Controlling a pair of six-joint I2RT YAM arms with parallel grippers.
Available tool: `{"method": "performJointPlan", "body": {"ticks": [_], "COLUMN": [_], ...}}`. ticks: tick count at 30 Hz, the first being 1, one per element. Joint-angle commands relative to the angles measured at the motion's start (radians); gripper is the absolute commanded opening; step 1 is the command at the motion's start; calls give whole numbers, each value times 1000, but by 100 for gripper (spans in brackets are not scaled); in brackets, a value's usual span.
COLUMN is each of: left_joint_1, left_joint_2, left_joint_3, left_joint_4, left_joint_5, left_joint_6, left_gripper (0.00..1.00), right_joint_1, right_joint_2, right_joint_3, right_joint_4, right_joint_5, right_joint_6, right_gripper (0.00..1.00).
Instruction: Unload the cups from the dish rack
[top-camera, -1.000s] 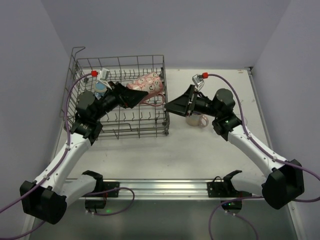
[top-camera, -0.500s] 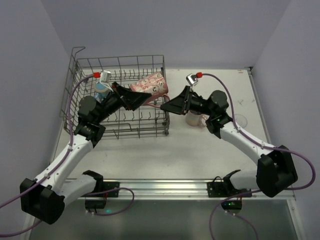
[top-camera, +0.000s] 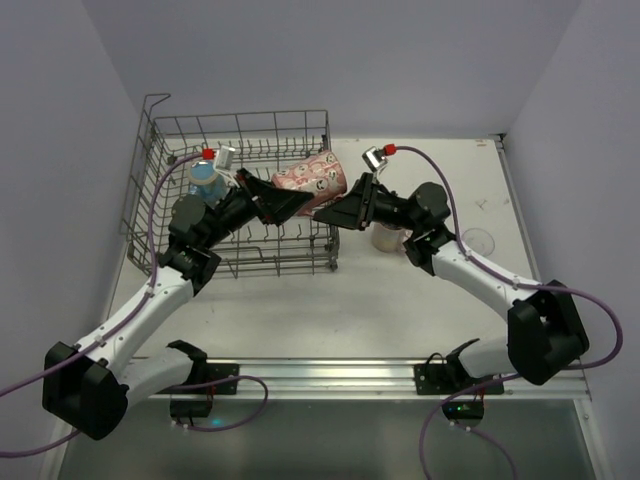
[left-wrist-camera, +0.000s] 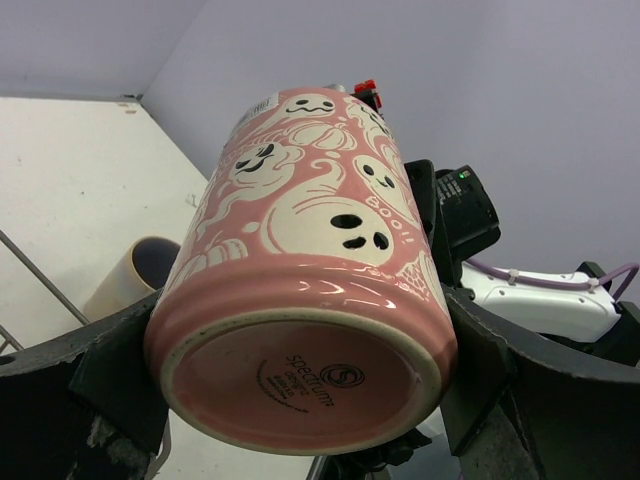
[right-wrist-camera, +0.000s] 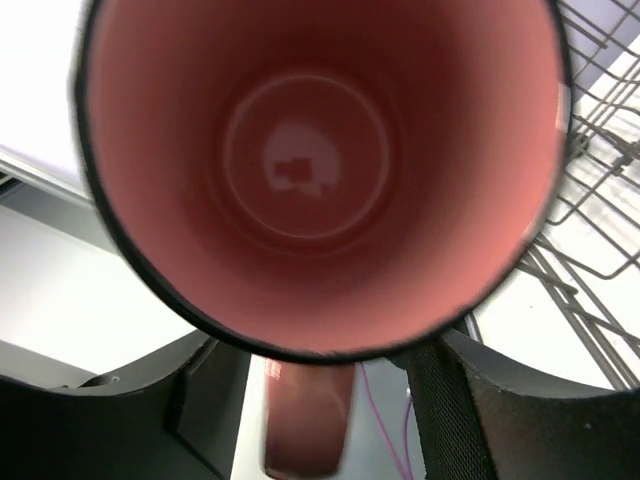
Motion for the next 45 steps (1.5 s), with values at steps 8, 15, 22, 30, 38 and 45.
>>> {"method": "performJointPlan", "body": {"ticks": [8, 15, 22, 30, 38, 45], "left_joint_1": [-11, -17, -22, -29, -35, -45], "left_joint_2": [-9, -8, -12, -20, -26, -12], "left_joint_3": [-13, -9, -18, -36, -56, -47], "left_joint_4": [229, 242, 242, 246, 245, 234], "left_joint_5": [-27, -30, -40, -51, -59, -56], "left_joint_6": [-20, -26, -31, -37, -36, -34], "left_gripper": [0, 0, 0, 0, 0, 0], "right_joint_1": [32, 44, 49, 49, 51, 57], "right_joint_2": [32, 52, 37, 32, 24, -5], "right_joint_3": [62, 60, 60, 54, 65, 63], "right_joint_4": [116, 156, 101, 93, 88, 57], "right_joint_5": [-1, 19, 55, 88, 105, 131], "right_joint_6": [54, 65, 17, 8, 4, -41], "right_gripper": [52, 47, 44, 40, 0, 0]}}
